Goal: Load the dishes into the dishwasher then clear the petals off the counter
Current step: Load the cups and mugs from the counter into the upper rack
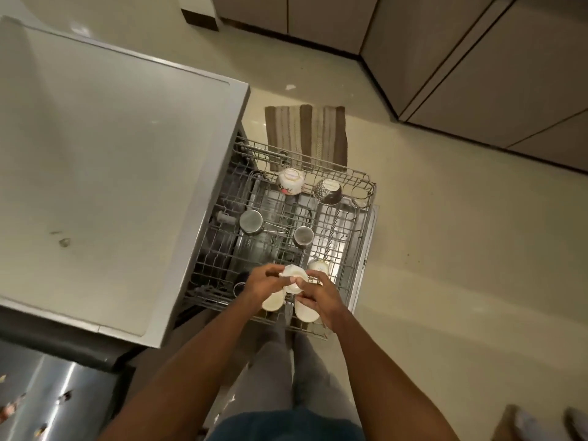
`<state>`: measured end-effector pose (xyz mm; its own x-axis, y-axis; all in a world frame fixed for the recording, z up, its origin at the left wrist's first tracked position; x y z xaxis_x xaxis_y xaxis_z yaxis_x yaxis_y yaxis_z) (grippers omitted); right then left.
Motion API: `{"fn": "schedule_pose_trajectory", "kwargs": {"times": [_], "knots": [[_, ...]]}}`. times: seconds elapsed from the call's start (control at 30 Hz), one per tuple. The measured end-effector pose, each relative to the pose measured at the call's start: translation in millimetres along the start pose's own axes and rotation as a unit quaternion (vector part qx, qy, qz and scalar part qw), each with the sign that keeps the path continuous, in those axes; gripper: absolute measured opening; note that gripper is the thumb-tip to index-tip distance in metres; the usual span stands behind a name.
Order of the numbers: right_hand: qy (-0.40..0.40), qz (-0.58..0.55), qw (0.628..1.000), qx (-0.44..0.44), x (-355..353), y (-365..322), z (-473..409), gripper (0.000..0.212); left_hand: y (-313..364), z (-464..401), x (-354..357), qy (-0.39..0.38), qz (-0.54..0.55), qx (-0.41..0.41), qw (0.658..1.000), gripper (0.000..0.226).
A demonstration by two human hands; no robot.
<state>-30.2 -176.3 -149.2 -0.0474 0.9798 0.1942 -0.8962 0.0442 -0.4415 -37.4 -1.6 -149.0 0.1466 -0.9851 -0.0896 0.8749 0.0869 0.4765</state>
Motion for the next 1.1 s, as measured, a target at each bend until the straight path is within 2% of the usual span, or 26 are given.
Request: {"fn": "schedule_pose_trajectory", "kwargs": {"times": [0.23, 0.3, 0.43, 0.6, 0.8, 0.93, 1.1], "knots": [[0.036, 0.096, 0.994, -0.029, -11.5, -13.1, -57.5, 0.025, 10.6, -62.7, 6.0, -0.021, -0.066, -0.005, 0.998, 0.045], [0.054, 0.132, 0.989, -0.031, -17.7, -13.7, -70.7, 0.027, 13.4, -77.1, 11.8, -0.033, -0.075, -0.002, 0.997, 0.044], [0.091, 0.203, 0.973, -0.051, -28.5, -9.4, -97.3, 0.049, 9.0, -104.4, 20.8, -0.044, -0.085, -0.01, 0.995, 0.041], [0.114, 0.276, 0.951, -0.076, -25.6, -12.4, -113.0, 0.039, -7.4, -131.3, 25.3, -0.042, -0.102, -0.026, 0.994, 0.044], [0.134, 0.334, 0.929, -0.085, -17.2, -11.3, -123.9, 0.037, -14.8, -143.6, 22.4, -0.032, -0.102, -0.025, 0.994, 0.042], [0.156, 0.389, 0.905, -0.072, -13.0, -12.4, -128.3, 0.034, -21.4, -154.4, 22.3, -0.022, -0.111, -0.034, 0.993, 0.041], [0.195, 0.423, 0.885, -0.005, -17.0, -2.0, -139.7, 0.029, -35.6, -165.3, 25.1, -0.023, -0.122, -0.043, 0.991, 0.038]]}}
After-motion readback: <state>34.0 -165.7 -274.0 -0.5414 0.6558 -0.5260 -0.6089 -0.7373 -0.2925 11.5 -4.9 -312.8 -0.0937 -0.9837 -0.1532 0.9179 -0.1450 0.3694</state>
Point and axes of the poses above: each hand's wrist, its own z-axis away from the middle knuckle, its own x-axis out of the palm, y = z × x, the point moved 9 cm from there along -z, towards the middle knuckle, and after that the axes turned 2 degrees about -x, right-handed, at the moved point
